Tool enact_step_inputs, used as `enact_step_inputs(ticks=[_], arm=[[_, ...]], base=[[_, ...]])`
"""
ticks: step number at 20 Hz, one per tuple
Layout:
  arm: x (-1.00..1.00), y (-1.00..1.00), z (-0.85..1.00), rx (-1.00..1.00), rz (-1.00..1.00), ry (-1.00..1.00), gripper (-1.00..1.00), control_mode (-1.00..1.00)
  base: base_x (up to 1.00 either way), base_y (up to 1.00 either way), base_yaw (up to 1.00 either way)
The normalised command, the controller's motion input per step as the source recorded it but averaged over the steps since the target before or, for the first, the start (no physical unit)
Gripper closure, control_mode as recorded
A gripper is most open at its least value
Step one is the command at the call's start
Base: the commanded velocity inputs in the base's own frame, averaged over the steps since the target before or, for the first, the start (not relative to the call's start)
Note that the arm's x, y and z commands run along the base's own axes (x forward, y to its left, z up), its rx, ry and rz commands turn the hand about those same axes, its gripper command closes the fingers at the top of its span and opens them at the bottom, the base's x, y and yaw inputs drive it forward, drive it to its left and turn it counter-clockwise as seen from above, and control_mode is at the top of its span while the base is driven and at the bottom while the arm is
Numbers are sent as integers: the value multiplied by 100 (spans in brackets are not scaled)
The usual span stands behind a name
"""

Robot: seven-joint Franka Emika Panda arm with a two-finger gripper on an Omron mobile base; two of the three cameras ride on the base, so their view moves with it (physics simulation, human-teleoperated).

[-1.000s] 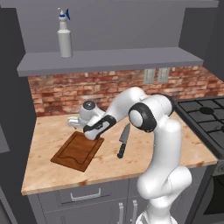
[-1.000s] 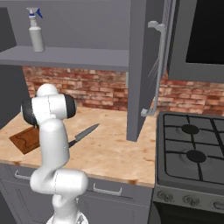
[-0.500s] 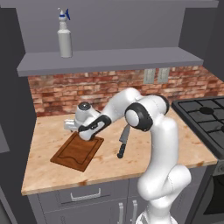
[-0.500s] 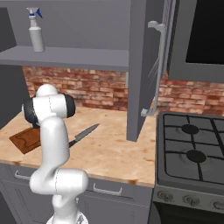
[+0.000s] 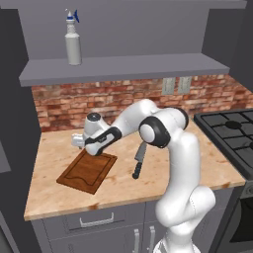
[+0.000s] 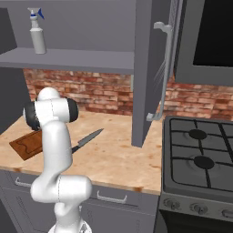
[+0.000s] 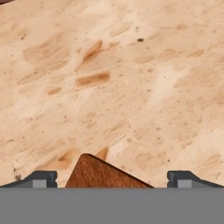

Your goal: Move the cutting board and knife to the sink. Then move spray from the cabinet to the counter.

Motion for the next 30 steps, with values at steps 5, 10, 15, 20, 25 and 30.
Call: enact_step_inputs(ticks=[5,10,15,20,25,30], arm=[[0,3,-8,0,0,1,-100,-100],[1,5,-2,0,0,0,-100,-100],[8,3,0,0,0,0,-100,-100],[12,3,0,0,0,-3,-100,-100],[17,5,0,0,0,-4,-100,-100],[17,6,-5,0,0,-5,-100,-100]], base=[[0,0,0],[0,0,0],[0,0,0],[0,0,0],[0,0,0],[0,0,0]])
